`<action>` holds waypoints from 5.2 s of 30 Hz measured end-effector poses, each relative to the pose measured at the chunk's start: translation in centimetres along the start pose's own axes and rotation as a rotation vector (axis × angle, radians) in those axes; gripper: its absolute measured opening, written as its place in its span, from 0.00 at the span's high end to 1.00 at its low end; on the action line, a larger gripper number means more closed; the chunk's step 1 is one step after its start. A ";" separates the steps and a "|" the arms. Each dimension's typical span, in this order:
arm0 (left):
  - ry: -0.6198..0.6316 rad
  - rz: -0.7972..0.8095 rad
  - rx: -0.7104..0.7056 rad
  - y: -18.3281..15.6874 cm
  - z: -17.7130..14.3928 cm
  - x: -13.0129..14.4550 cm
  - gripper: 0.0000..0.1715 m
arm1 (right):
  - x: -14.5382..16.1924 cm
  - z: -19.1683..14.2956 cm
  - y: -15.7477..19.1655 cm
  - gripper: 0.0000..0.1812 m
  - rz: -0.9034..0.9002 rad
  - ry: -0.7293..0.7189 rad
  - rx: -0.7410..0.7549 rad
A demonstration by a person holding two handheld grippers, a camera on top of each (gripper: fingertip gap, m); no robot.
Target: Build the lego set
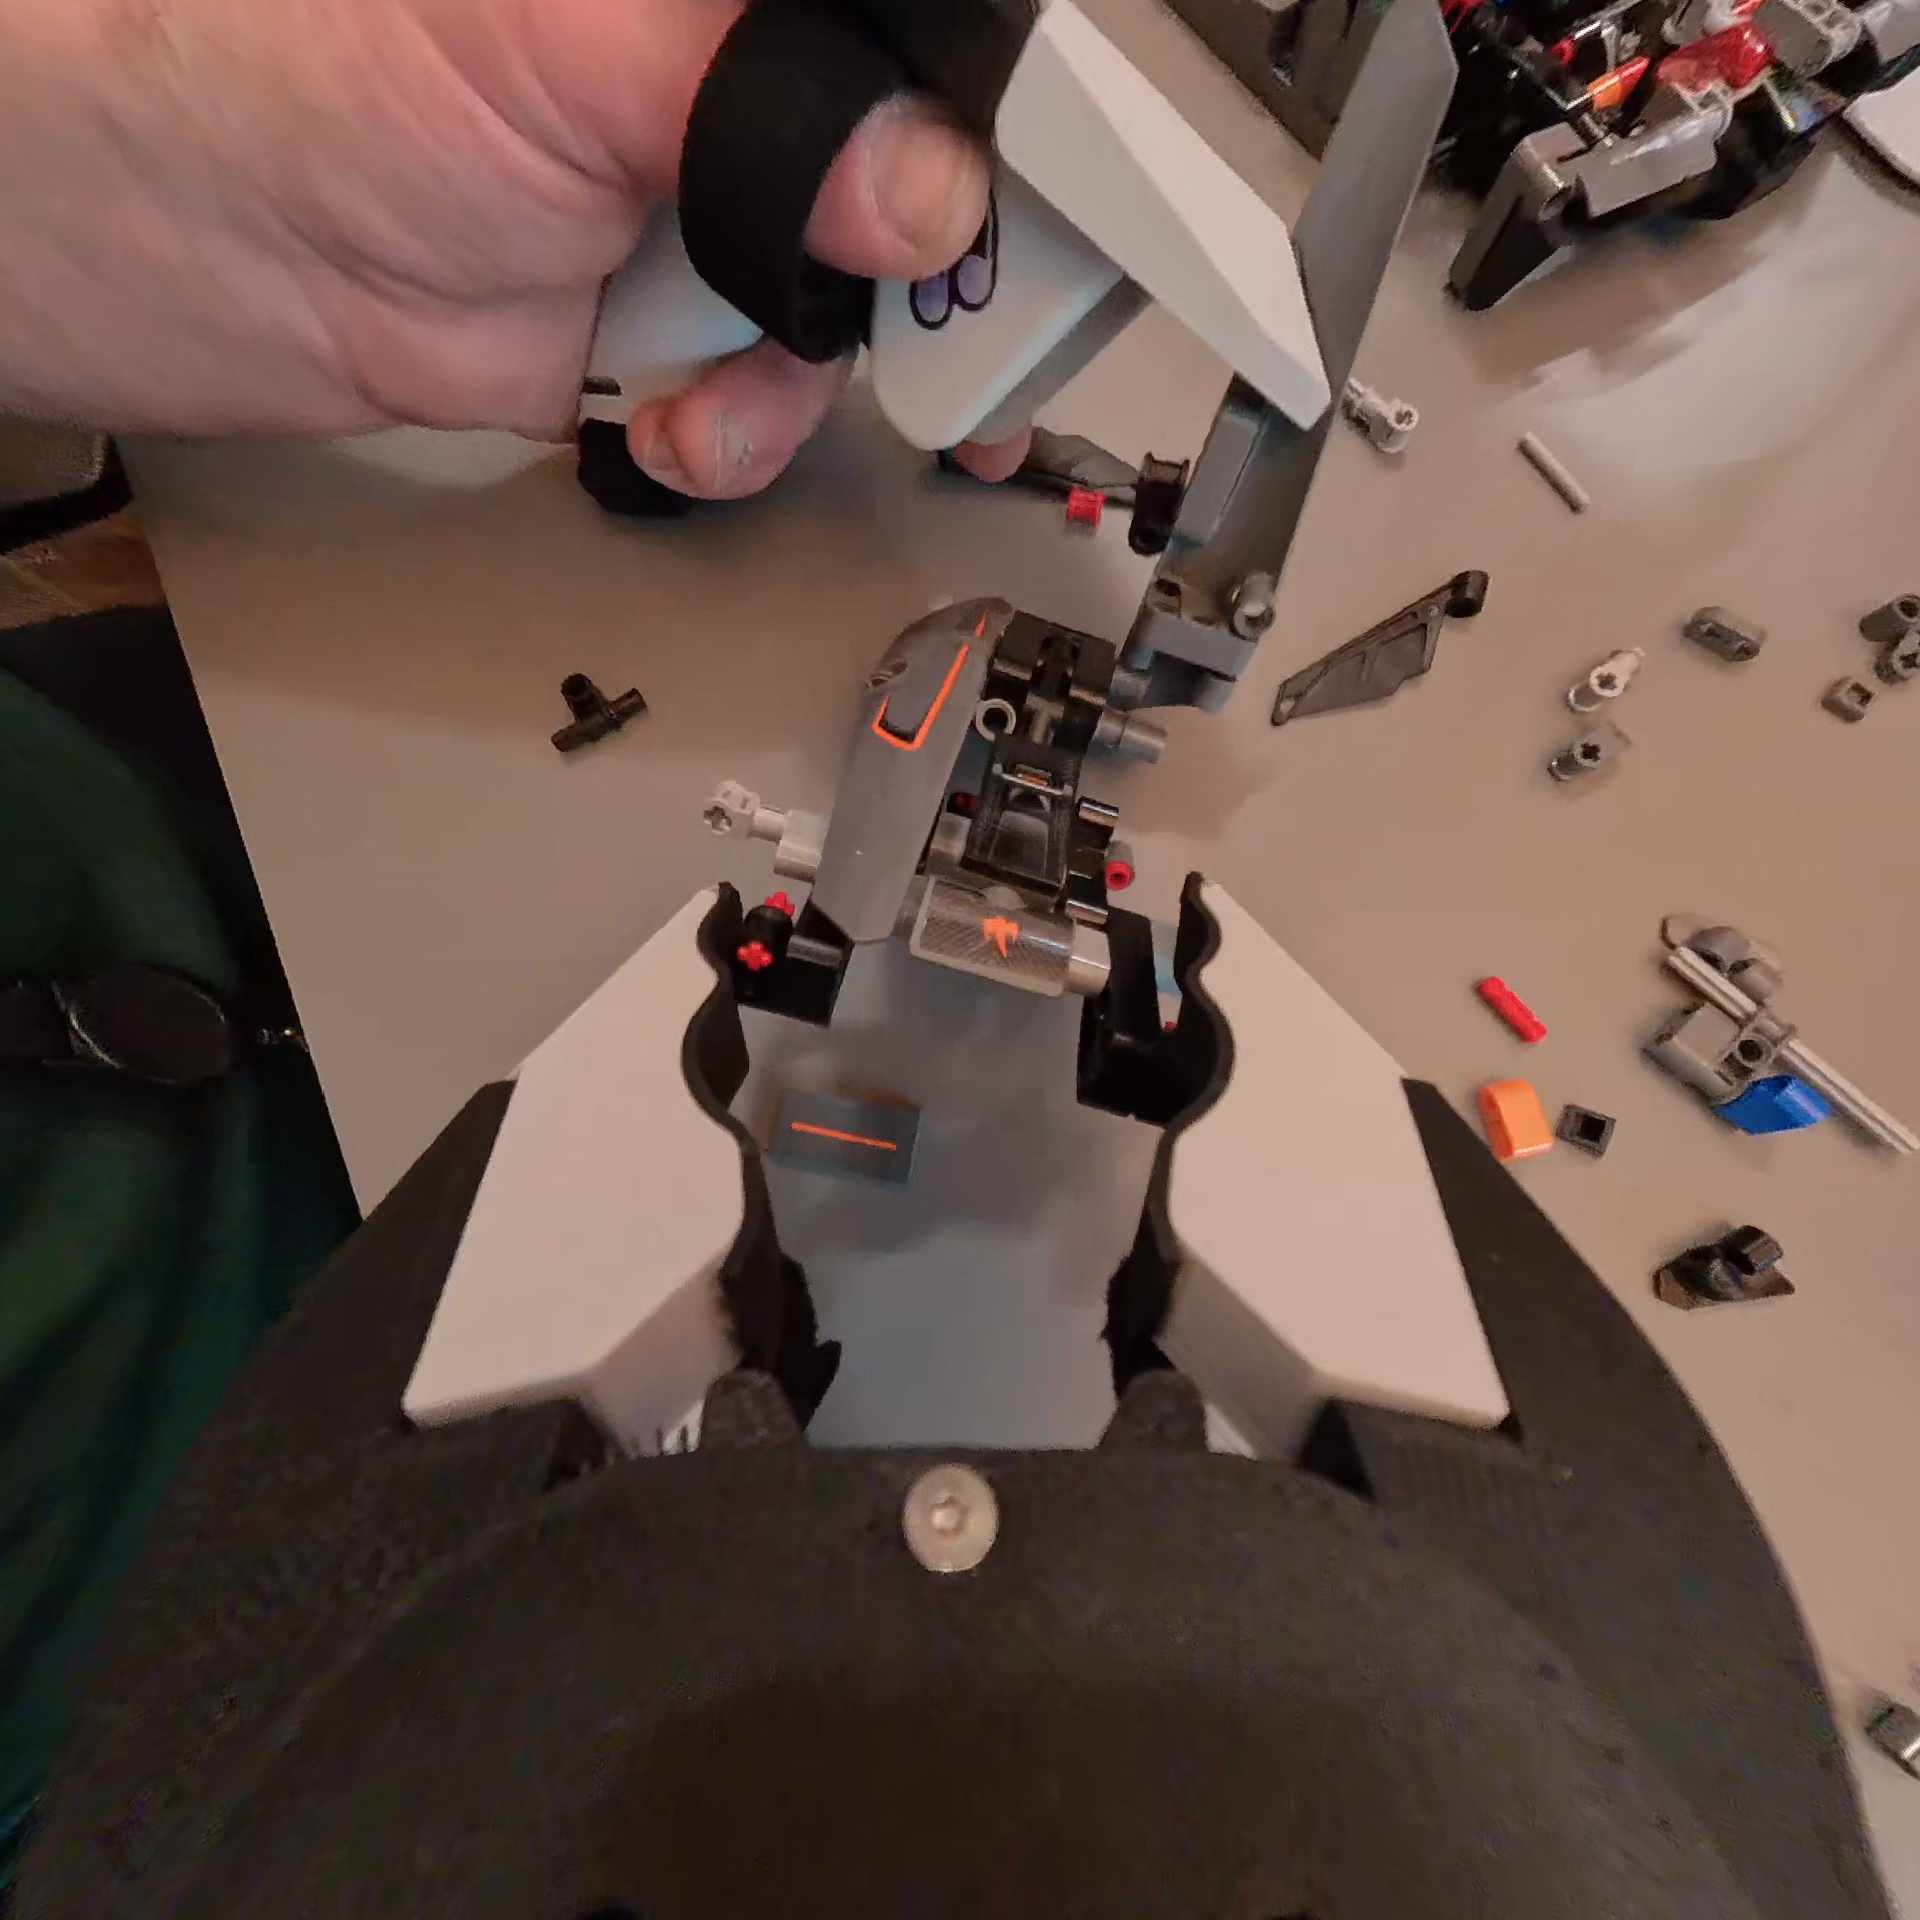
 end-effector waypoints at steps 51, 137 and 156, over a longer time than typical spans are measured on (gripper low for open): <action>0.565 1.551 0.187 0.4 7.1 -5.7 0.82 | 0.3 -4.0 -7.1 0.79 -0.040 -0.189 0.017; 0.752 0.903 0.586 -9.6 -2.2 -11.1 0.95 | -8.7 -7.1 6.9 1.00 -0.662 0.090 0.528; 0.098 0.882 -0.264 -6.2 -1.0 1.4 0.70 | -4.0 -4.9 2.2 1.00 0.036 -0.091 0.318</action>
Point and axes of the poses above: each gripper's, where its closed fingertips meet, z out along the fingers, x out of its underside, y = z × x across the jaws, the point moved 10 cm from there along -z, back along the fingers, and after that the axes turned 11 degrees about -x, right-handed, at the moved point
